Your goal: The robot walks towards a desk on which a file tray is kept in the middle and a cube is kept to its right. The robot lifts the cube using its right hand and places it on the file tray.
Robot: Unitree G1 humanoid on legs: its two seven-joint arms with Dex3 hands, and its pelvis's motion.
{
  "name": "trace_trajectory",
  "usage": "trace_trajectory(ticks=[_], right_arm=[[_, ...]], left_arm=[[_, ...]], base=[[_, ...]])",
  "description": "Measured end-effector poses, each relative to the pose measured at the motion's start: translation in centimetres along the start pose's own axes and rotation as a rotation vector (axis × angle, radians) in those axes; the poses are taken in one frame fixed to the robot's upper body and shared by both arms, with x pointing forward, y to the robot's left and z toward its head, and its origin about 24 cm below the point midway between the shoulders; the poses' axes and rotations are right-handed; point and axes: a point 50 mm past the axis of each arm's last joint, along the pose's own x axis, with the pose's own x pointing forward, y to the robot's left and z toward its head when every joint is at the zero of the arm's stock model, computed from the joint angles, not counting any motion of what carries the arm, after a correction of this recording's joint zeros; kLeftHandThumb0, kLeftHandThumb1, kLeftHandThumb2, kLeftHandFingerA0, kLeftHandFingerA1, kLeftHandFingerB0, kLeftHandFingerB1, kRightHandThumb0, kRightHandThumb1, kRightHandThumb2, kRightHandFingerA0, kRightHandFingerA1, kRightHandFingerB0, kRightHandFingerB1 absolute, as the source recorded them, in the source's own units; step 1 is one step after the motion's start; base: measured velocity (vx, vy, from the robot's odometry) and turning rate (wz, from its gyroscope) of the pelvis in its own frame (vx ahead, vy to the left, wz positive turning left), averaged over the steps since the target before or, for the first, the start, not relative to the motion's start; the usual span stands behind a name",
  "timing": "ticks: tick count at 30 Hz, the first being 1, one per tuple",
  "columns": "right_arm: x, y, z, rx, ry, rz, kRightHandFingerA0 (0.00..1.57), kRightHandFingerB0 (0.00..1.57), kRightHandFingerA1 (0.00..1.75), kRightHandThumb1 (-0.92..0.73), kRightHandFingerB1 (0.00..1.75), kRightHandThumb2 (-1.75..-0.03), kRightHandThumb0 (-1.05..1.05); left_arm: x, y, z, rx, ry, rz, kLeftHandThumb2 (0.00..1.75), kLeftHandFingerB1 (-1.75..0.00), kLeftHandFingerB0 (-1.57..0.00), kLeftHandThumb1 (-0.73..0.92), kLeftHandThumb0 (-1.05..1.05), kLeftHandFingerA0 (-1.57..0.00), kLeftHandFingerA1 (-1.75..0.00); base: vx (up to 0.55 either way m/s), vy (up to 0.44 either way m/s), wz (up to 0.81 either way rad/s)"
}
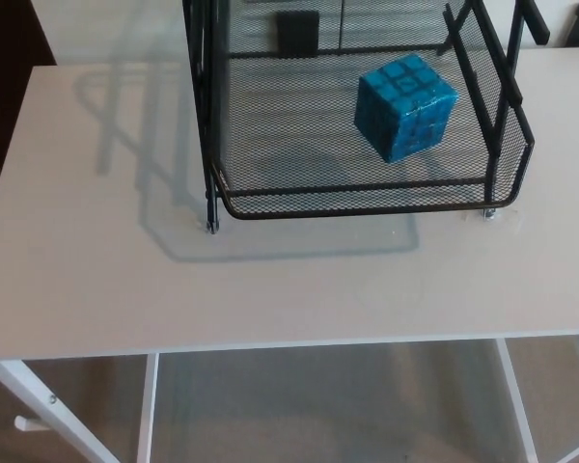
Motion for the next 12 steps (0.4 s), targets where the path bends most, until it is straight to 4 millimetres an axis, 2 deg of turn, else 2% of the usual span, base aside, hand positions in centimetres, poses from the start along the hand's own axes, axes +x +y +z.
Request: trace_trajectory(ticks=[1, 2, 3, 4, 5, 6, 7, 8, 9, 10, 11, 12], right_arm=[[-0.3, 0.4, -1.3, -0.042, 0.062, 0.017, 0.45, 0.46, 0.59, -0.36, 0.65, -0.53, -0.79], [-0.6, 0.8, -2.4, -0.086, 0.112, 0.040, 0.43, 0.06, 0.74, -0.28, 0.67, -0.75, -0.75], [-0.8, 1.2, -3.2, -0.120, 0.151, 0.060, 0.37, 0.12, 0.70, -0.39, 0.67, -0.61, -0.67], [-1.1, 1.8, -4.3, -0.166, 0.206, 0.089, 0.37, 0.12, 0.70, -0.39, 0.67, -0.61, -0.67], [-1.5, 2.3, -5.5, -0.213, 0.261, 0.118, 0.22, 0.00, 0.79, -0.92, 0.33, -1.64, -0.67], [-1.9, 2.7, -6.4, -0.250, 0.305, 0.137, 0.68, 0.00, 1.23, -0.69, 0.70, -1.06, -0.68], [-2.4, 2.9, -7.5, -0.263, 0.349, 0.140, 0.96, 0.00, 1.32, -0.74, 0.64, -0.63, -0.91], [-2.7, 3.2, -8.2, -0.278, 0.380, 0.143, 0.96, 0.00, 1.32, -0.74, 0.64, -0.63, -0.91], [-3.0, 3.3, -8.8, -0.256, 0.401, 0.131, 1.10, 0.68, 1.22, -0.73, 1.25, -0.63, -0.92], [-3.2, 3.3, -9.2, -0.236, 0.413, 0.119, 0.94, 0.59, 1.05, -0.75, 0.88, -0.62, -0.91], [-3.8, 3.1, -10.1, -0.173, 0.450, 0.077, 0.65, 0.39, 0.71, -0.63, 0.66, -0.60, -0.84], [-4.1, 3.0, -10.6, -0.150, 0.471, 0.060, 0.65, 0.39, 0.71, -0.63, 0.66, -0.60, -0.84]], left_arm=[[0.0, 0.0, -0.1, -0.002, 0.003, 0.001, 0.66, -0.22, -0.10, 0.82, -0.70, -0.34, -0.51], [0.0, 0.0, -0.2, -0.002, 0.005, 0.001, 0.65, -0.26, -0.06, 0.83, -0.71, -0.30, -0.49], [0.0, 0.0, -0.1, -0.002, 0.004, 0.001, 1.01, -0.27, -0.03, 0.67, -0.73, -0.25, -0.57], [0.0, 0.0, -0.1, -0.002, 0.003, 0.001, 1.01, -0.27, -0.03, 0.67, -0.73, -0.25, -0.57], [0.0, 0.0, -0.1, -0.002, 0.003, 0.001, 1.02, -0.27, -0.02, 0.67, -0.74, -0.25, -0.57], [0.0, 0.0, -0.1, -0.002, 0.003, 0.001, 1.02, -0.27, -0.02, 0.68, -0.73, -0.25, -0.57], [0.0, 0.0, -0.1, -0.002, 0.002, 0.001, 0.66, -0.22, -0.09, 0.83, -0.70, -0.28, -0.49], [0.0, 0.0, -0.1, -0.002, 0.004, 0.002, 0.66, -0.22, -0.09, 0.83, -0.70, -0.28, -0.49], [0.0, 0.0, -0.2, -0.001, 0.004, 0.002, 0.66, -0.22, -0.08, 0.84, -0.70, -0.24, -0.49], [0.0, 0.0, -0.2, -0.001, 0.005, 0.002, 0.67, -0.22, -0.08, 0.84, -0.69, -0.22, -0.48], [0.0, 0.0, -0.2, -0.002, 0.004, 0.002, 0.67, -0.23, -0.08, 0.84, -0.70, -0.19, -0.46], [0.0, 0.0, -0.2, -0.002, 0.005, 0.003, 0.67, -0.23, -0.08, 0.84, -0.70, -0.19, -0.46]], base=[[0.00, 0.000, 0.00], [0.00, 0.000, 0.00], [0.00, 0.000, 0.00], [0.00, 0.000, 0.00], [0.00, 0.000, 0.00], [0.00, 0.000, 0.00], [0.00, 0.000, 0.00], [0.00, 0.000, 0.00], [0.00, 0.000, 0.00], [0.00, 0.000, 0.00], [0.00, 0.000, 0.00], [0.00, 0.000, 0.00]])
